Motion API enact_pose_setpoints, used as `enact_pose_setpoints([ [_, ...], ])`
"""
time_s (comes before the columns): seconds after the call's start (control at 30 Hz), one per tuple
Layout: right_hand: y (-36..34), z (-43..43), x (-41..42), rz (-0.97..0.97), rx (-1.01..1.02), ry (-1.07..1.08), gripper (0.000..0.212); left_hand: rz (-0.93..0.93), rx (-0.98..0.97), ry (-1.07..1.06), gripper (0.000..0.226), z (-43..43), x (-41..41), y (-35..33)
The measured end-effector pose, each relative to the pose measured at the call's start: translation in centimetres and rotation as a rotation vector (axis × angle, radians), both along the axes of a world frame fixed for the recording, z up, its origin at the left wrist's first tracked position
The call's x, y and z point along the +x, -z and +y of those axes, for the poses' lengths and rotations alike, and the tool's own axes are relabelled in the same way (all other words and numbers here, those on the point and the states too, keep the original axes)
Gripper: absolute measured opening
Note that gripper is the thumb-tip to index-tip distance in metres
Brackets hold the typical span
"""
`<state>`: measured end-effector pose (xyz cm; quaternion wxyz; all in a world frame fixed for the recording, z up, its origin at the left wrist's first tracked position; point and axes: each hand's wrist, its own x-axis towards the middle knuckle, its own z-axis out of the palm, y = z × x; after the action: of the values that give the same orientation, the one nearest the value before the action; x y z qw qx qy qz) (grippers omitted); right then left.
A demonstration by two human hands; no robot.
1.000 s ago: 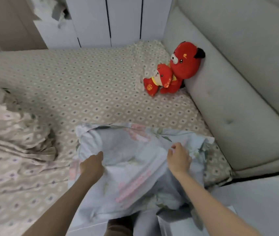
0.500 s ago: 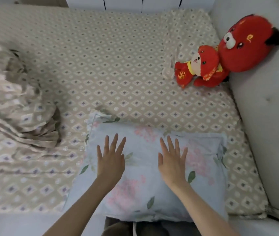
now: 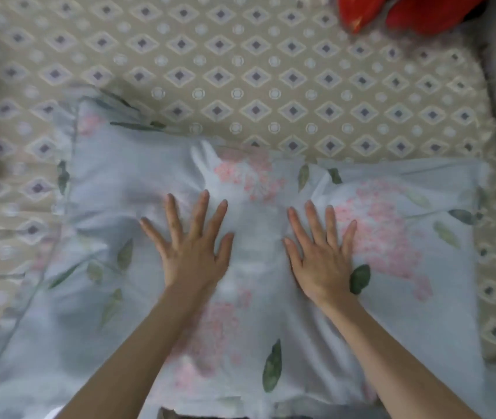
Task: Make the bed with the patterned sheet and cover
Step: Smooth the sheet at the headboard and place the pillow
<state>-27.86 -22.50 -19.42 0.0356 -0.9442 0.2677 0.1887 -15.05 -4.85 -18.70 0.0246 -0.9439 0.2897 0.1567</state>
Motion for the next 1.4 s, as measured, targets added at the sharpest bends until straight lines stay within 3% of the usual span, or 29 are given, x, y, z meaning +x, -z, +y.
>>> enact_pose_setpoints([
  [0.13, -2.5, 0.0, -0.7, -0.240, -0.072, 0.012, 0.052, -0.192, -0.126, -0.028, 0.053, 0.3, 0.8, -2.2],
  [0.33, -0.7, 0.2, -2.0, -0.067, 0.053, 0.043, 0.055, -0.015, 0.015, -0.053, 0.056, 1.8, 1.3, -0.9],
  [0.53, -6.4, -0.3, 3.1, -0.271, 0.135, 0.000, 0.054, -0.035, -0.141, -0.184, 0.050, 2.2, 3.4, -6.3],
  [0.6, -7.6, -0.2, 7.4, -0.213, 0.207, -0.016, 0.060, 0.032, -0.187, -0.291, 0.051, 3.5, 4.9, -8.1],
  [0.8, -4.8, -2.1, 15.9, -0.059, 0.352, -0.075, 0.076, 0.148, -0.210, -0.265, 0.052, 4.1, 7.7, -7.9],
  [0.9, -3.5, -2.6, 18.0, 0.122, 0.407, -0.063, 0.089, 0.138, -0.241, -0.256, 0.053, 5.1, 8.5, -7.3],
  [1.03, -3.8, -3.0, 18.0, 0.221, 0.498, -0.038, 0.088, 0.164, -0.254, -0.258, 0.055, 6.8, 8.7, -7.2],
  [1.13, -5.0, -2.6, 17.5, 0.338, 0.495, -0.108, 0.115, 0.198, -0.226, -0.226, 0.057, 7.1, 8.9, -8.0],
  [1.2, -6.8, -2.3, 17.1, 0.406, 0.557, -0.127, 0.116, 0.217, -0.203, -0.156, 0.066, 6.8, 9.4, -9.5],
  [1.33, -12.2, -1.2, 16.2, 0.505, 0.640, -0.188, 0.092, 0.146, 0.009, 0.100, 0.099, 5.0, 11.1, -13.4],
  [1.4, -15.1, -0.7, 15.3, 0.531, 0.639, -0.208, 0.103, 0.136, 0.088, 0.223, 0.102, 3.4, 11.5, -16.5],
])
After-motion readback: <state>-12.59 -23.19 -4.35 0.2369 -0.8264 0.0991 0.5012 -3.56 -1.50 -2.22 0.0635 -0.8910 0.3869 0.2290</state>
